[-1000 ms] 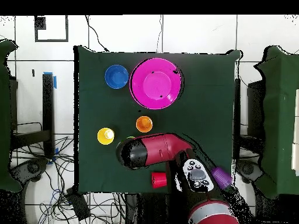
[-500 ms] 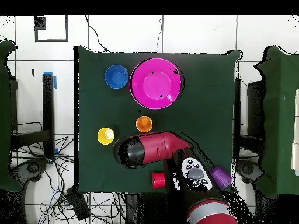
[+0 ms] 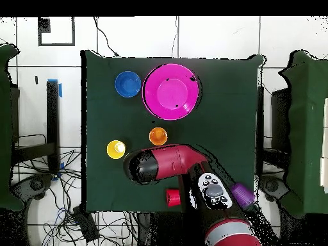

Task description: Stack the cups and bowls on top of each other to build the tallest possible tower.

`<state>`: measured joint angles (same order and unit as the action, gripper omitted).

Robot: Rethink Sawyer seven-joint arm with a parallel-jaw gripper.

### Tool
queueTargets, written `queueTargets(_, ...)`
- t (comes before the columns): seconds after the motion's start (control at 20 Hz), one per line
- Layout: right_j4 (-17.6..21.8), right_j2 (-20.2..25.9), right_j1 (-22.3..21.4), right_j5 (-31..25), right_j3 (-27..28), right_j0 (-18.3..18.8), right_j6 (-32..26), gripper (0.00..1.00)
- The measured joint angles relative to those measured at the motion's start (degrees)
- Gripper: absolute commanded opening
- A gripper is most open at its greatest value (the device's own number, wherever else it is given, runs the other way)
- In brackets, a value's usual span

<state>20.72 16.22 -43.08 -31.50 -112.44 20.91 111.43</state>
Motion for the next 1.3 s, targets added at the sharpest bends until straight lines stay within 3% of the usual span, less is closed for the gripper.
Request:
queueTargets(0.7,0.01,0.0,0.24,0.0,0.37,0.04,0.0,1.0)
queueTargets(1.3,0.84,-0.01,3.48,0.0,2.25,-0.07,0.0,1.0)
